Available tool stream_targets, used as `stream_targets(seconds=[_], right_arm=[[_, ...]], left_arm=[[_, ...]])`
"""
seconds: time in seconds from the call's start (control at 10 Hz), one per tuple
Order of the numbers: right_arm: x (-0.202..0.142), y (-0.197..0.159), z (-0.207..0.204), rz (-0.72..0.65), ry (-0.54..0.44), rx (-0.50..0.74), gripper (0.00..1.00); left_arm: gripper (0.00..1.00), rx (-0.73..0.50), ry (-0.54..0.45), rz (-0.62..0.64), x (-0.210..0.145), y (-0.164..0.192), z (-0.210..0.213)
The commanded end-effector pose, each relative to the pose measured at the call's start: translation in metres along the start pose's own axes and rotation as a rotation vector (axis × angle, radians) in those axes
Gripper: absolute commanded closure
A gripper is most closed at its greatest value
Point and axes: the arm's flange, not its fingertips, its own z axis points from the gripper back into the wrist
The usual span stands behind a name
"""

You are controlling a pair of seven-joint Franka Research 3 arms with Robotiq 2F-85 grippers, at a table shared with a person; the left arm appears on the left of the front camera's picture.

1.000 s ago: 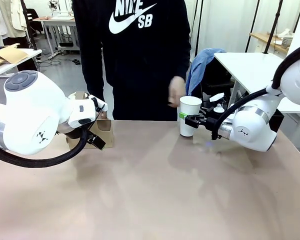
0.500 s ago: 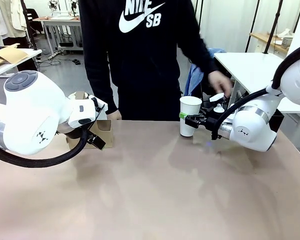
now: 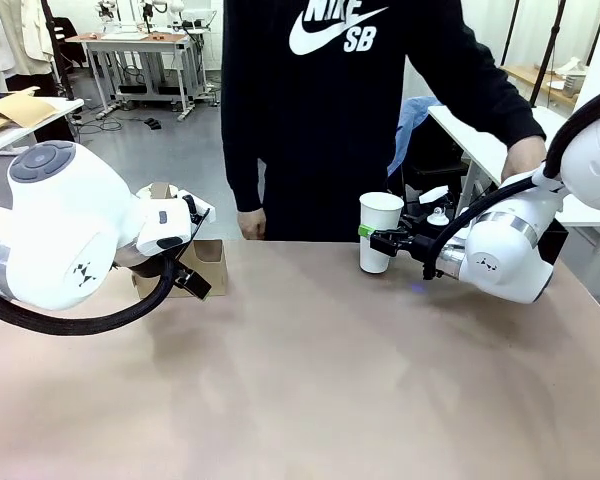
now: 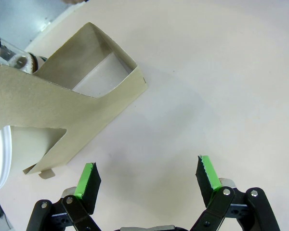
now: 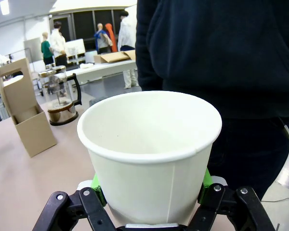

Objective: Pour a drink into a cup and package it in a carrier.
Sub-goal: When a person places the Paper Cup Lid on the 600 ml Paper Cup , lift the 600 ml Paper Cup.

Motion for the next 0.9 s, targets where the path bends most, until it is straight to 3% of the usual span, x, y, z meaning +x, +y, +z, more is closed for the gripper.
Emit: stream_targets(seconds=[0.0,0.8], right_arm=[[0.0034,0.0013,-0.0018,0.008,-0.002,0.002,0.19],[0.0034,0.0013,-0.0018,0.008,-0.002,0.002,0.19]], left_arm=[[0.00,-0.002,-0.001,0.002,-0.0002,0.0006,0.0003],[0.00,-0.002,-0.001,0.002,-0.0002,0.0006,0.0003]])
